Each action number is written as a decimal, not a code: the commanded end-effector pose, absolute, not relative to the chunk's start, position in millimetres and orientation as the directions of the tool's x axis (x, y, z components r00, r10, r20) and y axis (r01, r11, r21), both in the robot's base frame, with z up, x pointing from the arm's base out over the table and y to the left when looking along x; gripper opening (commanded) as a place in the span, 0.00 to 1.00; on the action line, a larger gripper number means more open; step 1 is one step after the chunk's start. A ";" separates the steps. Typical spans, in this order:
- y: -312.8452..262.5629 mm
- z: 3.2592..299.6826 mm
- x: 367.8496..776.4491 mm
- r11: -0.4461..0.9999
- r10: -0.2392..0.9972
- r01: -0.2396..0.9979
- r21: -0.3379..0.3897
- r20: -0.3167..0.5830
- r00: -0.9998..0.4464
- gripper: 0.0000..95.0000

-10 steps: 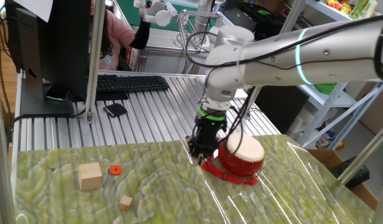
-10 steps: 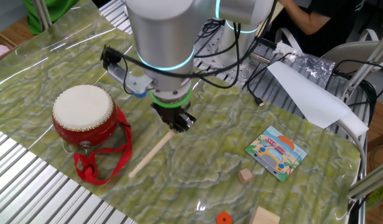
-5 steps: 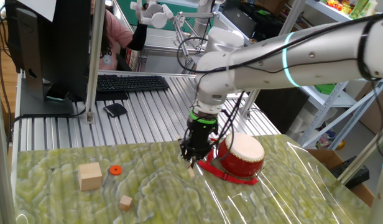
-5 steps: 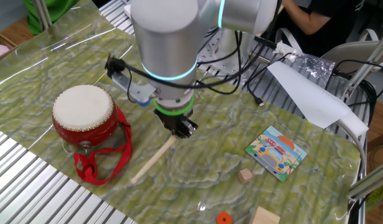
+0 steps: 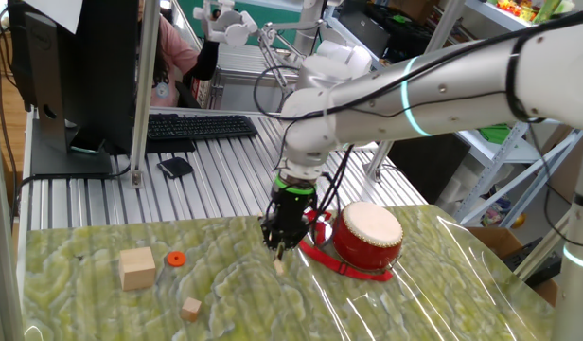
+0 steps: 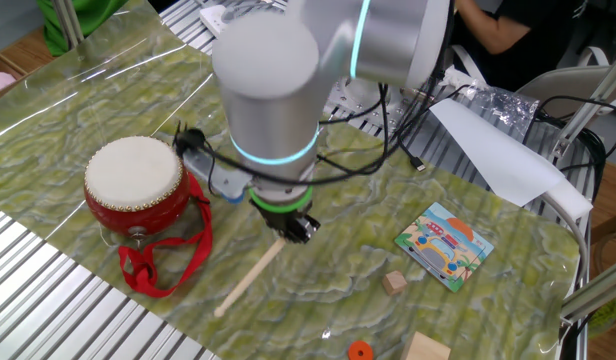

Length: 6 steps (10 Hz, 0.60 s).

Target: Play the drum

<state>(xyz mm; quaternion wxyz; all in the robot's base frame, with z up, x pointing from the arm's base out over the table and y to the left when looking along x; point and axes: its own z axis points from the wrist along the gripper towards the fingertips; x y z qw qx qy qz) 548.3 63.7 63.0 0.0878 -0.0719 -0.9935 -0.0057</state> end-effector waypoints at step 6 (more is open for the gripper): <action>71.1 44.6 550.8 0.989 0.148 0.149 -0.004 0.174 -0.974 0.00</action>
